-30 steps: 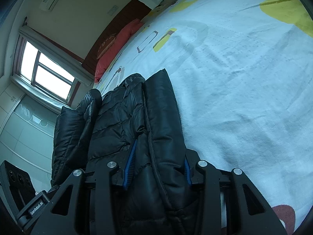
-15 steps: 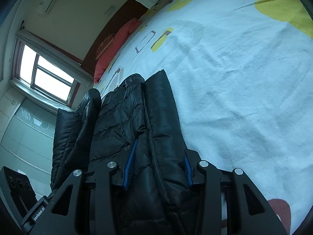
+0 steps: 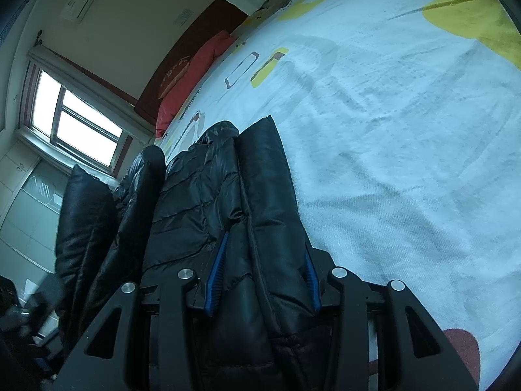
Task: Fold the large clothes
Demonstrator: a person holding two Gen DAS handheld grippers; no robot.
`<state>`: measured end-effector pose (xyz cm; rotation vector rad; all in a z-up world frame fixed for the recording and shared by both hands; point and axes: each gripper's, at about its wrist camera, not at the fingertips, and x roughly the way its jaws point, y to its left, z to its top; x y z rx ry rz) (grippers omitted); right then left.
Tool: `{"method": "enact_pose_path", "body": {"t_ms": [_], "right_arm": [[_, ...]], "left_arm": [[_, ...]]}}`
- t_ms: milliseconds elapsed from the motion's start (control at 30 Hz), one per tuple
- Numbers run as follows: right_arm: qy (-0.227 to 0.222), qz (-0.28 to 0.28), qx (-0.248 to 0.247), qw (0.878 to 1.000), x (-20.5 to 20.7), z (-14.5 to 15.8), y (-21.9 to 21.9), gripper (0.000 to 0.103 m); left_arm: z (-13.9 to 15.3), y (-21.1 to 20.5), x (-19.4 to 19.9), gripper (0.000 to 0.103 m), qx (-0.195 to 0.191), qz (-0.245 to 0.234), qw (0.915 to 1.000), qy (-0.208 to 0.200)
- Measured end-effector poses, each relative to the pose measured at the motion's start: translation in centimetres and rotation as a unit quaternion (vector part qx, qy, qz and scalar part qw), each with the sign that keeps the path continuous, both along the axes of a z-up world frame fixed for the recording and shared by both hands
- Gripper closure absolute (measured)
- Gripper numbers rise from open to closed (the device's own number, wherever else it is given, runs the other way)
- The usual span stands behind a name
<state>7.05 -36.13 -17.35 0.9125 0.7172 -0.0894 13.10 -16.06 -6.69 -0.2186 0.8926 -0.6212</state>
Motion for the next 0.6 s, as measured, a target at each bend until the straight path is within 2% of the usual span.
{"method": "enact_pose_path", "body": {"t_ms": [100, 200, 333, 433, 533, 600], "right_arm": [[0.0, 0.0, -0.004, 1.0, 0.0, 0.0, 0.1, 0.062], [0.0, 0.0, -0.005, 1.0, 0.0, 0.0, 0.2, 0.062], [0.002, 0.0, -0.006, 1.0, 0.1, 0.1, 0.2, 0.062], [0.002, 0.0, -0.006, 1.0, 0.1, 0.1, 0.3, 0.062], [0.003, 0.002, -0.002, 1.0, 0.2, 0.1, 0.2, 0.061], [0.003, 0.003, -0.004, 1.0, 0.1, 0.2, 0.2, 0.061]], "left_arm": [[2.0, 1.9, -0.5, 0.046, -0.039, 0.002, 0.9992, 0.005], [3.9, 4.2, -0.7, 0.046, -0.064, 0.008, 0.9978, -0.013], [5.1, 9.5, 0.5, 0.044, -0.082, 0.054, 0.9945, -0.034], [3.4, 14.7, 2.6, 0.044, -0.1, 0.121, 0.9875, -0.015], [-0.6, 19.6, 5.2, 0.044, -0.121, 0.176, 0.9758, 0.046], [-3.2, 21.3, 6.5, 0.044, -0.137, 0.186, 0.9689, 0.088]]}}
